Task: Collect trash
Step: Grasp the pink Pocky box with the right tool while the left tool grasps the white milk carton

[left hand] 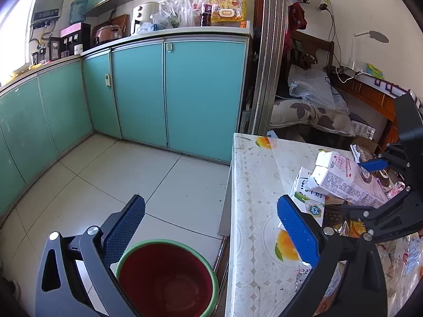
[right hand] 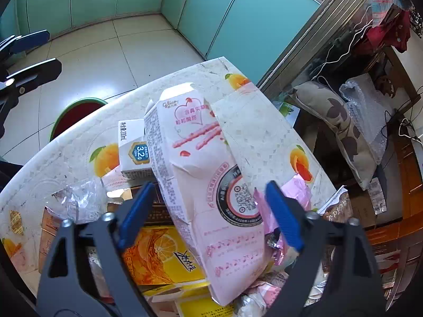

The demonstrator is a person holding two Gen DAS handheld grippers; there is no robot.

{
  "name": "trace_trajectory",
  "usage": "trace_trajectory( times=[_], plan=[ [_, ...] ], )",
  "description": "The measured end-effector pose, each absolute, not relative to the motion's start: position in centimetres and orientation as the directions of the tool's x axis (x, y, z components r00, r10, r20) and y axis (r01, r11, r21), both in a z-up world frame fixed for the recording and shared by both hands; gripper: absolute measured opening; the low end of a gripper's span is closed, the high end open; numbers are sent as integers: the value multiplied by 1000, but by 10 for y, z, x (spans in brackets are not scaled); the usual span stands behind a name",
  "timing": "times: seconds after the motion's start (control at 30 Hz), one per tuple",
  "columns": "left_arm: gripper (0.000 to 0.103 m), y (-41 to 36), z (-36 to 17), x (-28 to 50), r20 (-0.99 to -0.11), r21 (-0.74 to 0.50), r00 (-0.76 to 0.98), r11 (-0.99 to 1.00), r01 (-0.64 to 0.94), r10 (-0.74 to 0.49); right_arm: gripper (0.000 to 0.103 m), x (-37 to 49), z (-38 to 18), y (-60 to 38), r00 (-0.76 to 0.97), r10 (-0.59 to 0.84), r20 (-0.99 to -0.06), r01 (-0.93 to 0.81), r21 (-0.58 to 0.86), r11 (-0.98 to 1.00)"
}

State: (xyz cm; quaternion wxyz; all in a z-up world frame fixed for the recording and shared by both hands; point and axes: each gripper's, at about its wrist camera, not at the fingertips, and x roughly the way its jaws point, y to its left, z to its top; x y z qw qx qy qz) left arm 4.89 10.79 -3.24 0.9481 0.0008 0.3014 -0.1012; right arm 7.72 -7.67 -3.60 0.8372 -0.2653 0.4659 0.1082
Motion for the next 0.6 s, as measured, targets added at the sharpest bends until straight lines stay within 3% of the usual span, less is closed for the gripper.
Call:
trace_trajectory(
  times=[0.2, 0.4, 0.6],
  plan=[
    [96, 91, -35, 47, -573, -37, 785, 964, 262, -236, 55, 64, -18, -81, 621, -52, -782, -385, -362, 849],
    [95, 45, -38, 52, -602, 17, 726, 904, 428, -333, 52, 35, 38, -107, 736, 51, -675, -296, -254, 921],
    [95, 16, -42, 85, -636, -125, 621, 855, 504, -459, 53, 2, 58, -137, 793, 85, -603, -226, -162, 961]
  ],
)
